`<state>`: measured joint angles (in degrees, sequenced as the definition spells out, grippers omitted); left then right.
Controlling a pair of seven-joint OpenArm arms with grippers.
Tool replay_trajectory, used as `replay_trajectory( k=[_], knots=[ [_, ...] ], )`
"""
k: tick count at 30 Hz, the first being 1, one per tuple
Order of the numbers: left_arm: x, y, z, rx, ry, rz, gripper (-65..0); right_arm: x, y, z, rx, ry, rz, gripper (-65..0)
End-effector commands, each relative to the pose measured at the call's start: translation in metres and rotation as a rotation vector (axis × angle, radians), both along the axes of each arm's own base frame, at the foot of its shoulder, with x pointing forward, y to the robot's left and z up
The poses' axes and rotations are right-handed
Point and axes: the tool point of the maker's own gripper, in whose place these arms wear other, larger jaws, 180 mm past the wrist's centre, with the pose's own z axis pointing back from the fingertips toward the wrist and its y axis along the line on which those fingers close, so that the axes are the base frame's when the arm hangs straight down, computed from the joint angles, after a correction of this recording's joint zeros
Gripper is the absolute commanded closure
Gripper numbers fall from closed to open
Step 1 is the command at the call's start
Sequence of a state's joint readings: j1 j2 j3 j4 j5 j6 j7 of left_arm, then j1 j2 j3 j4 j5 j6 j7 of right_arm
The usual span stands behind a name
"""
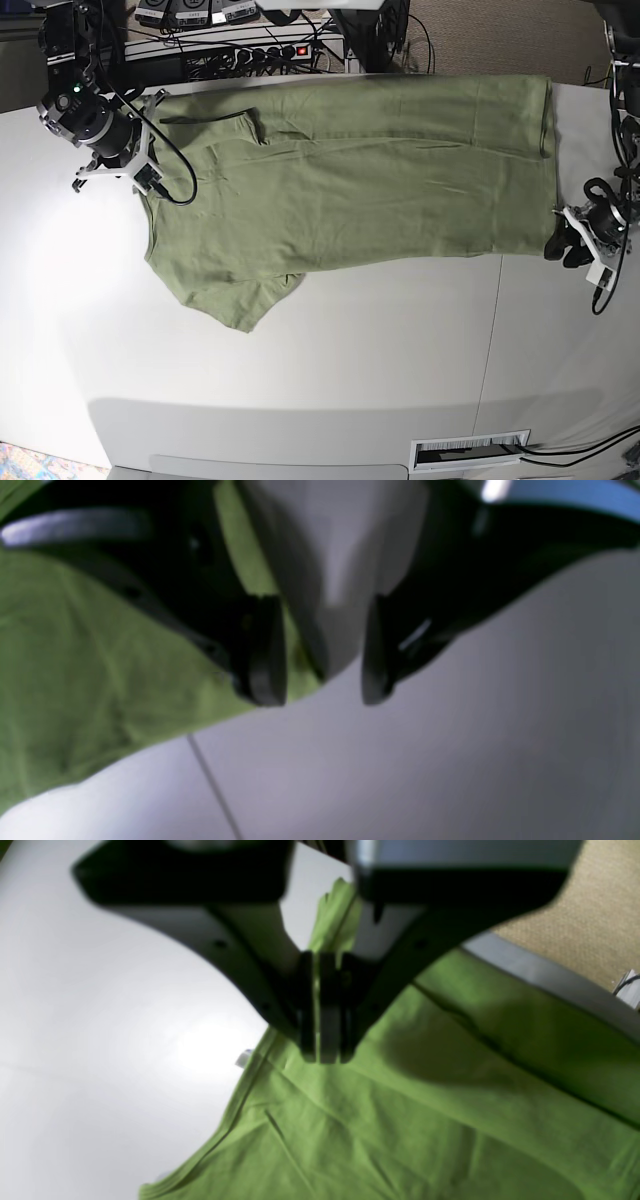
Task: Fold the T-shirt properly
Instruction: 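Move the right gripper to the shirt's side below the sleeve and grasp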
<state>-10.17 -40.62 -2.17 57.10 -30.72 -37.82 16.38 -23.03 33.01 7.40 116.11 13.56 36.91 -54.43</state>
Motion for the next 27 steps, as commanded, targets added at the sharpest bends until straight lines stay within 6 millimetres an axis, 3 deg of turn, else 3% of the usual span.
replay_trajectory(
  k=[1, 10, 12, 15, 21, 25, 27],
  knots=[
    [0.011, 0.003, 0.019, -0.011, -0.053, -0.006, -27.1, 0.007, -0.002, 0.01, -0.006, -0.035, 0.003, -2.5],
    [0.009, -0.018, 0.003, -0.067, -0.029, -0.007, -26.4, 0.012, -0.002, 0.013, -0.007, -0.05, 0.003, -2.5],
    [0.009, -0.021, 0.003, -0.075, -0.03, -0.018, -19.8, 0.012, -0.002, 0.013, -0.007, -0.05, 0.003, -2.5],
    [0.01, -0.021, 0.005, -0.074, -0.034, -0.022, -0.6, 0.017, -0.004, 0.017, -0.008, -0.072, 0.002, -2.5],
    [0.013, -0.021, 0.017, -0.099, -0.051, -0.02, 0.0, 0.053, -0.021, 0.049, -0.007, -0.214, -0.041, -2.5],
    [0.012, -0.031, 0.028, -0.14, -0.02, -0.043, 0.0, 0.08, -0.036, 0.048, 0.042, -0.248, -0.104, -2.7],
    [0.01, -0.041, 0.033, -0.175, 0.002, -0.062, 0.0, 0.095, -0.042, 0.045, 0.084, -0.264, -0.148, -9.3]
  ],
)
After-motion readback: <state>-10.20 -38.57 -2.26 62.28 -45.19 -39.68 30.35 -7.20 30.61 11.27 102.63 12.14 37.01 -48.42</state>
